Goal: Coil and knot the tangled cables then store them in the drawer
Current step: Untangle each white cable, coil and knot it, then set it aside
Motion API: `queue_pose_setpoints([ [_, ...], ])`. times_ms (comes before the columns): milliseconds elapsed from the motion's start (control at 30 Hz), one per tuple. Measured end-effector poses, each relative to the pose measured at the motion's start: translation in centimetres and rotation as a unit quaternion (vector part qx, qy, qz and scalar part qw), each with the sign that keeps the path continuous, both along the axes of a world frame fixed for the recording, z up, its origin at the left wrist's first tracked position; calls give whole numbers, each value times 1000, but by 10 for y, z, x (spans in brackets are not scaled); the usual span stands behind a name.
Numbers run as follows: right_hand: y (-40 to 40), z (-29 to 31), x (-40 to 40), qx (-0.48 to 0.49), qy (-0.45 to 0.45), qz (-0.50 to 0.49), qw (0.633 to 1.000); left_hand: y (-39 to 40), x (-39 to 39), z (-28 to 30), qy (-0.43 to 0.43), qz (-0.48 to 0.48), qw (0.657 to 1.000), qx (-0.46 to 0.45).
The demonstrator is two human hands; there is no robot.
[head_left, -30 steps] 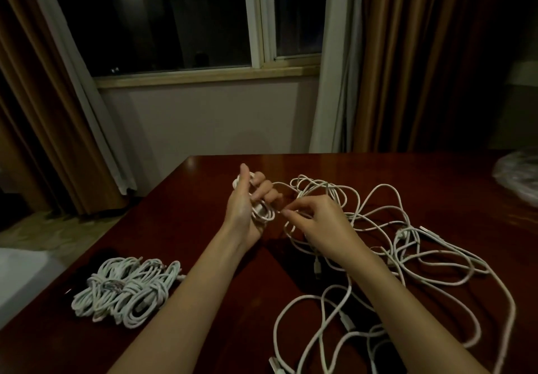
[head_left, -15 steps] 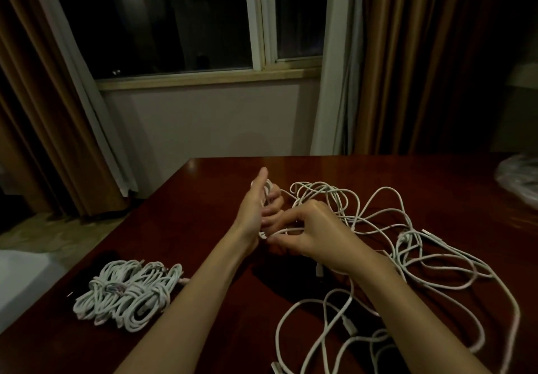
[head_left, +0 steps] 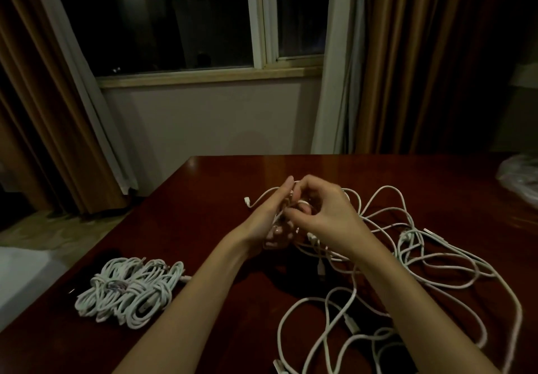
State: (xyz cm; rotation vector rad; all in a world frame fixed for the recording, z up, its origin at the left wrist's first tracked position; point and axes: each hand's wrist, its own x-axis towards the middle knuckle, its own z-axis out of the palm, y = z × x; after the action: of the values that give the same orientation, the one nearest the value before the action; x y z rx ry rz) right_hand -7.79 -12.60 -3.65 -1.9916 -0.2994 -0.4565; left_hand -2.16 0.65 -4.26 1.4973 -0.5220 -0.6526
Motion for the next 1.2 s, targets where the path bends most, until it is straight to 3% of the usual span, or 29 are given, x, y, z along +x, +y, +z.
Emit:
queue_pose_setpoints([
  [167,-8,10,-5,130,-27,46,990,1,1,-4,36,-48,998,-1],
  [367,-12,5,1,186,-16,-37,982,-3,-5,-1,82,-123,988,-36],
  [633,-13,-3,6,180,20,-71,981,-3,10,-7,5,26,991,-133],
  [767,-8,-6,9,125,12,-98,987,-8,10,-10,-45,96,988,-115],
  [967,1,-19,12,46,-5,-133,990,-13,3,-7,-53,102,988,-104],
  [1200,-4,-18,10,130,32,-61,989,-10,3,2,131,104,949,-268],
])
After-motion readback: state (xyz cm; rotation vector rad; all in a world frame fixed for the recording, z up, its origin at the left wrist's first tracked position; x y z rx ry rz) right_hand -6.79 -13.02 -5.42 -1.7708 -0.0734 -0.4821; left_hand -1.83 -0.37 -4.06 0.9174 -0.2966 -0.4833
